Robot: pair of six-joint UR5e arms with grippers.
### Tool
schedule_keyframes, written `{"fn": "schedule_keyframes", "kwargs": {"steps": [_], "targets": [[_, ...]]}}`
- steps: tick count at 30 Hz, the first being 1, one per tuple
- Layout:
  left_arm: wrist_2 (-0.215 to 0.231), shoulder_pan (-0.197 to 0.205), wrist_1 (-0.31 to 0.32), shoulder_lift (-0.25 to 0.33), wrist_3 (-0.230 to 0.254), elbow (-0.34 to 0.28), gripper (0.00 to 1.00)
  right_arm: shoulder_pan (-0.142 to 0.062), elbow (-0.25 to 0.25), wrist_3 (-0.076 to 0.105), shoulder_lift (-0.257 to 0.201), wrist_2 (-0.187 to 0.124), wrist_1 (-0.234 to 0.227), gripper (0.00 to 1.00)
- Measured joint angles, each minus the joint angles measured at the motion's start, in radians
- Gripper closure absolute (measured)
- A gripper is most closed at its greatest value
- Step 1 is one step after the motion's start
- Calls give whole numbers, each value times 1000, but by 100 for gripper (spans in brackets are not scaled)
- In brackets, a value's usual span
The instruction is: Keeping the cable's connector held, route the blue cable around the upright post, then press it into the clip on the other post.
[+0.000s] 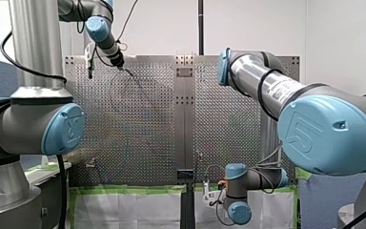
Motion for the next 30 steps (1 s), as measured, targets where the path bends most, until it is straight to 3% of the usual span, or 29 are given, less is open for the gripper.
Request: {"fn": "schedule_keyframes", "kwargs": {"steps": [9,18,30], "targets": [[-38,4,0,0,81,0,0,0,0,0,0,-1,2,100],[-43,5,0,0,156,0,0,0,0,0,0,-1,2,100],[-44,4,0,0,175,0,0,0,0,0,0,-1,2,100]]}}
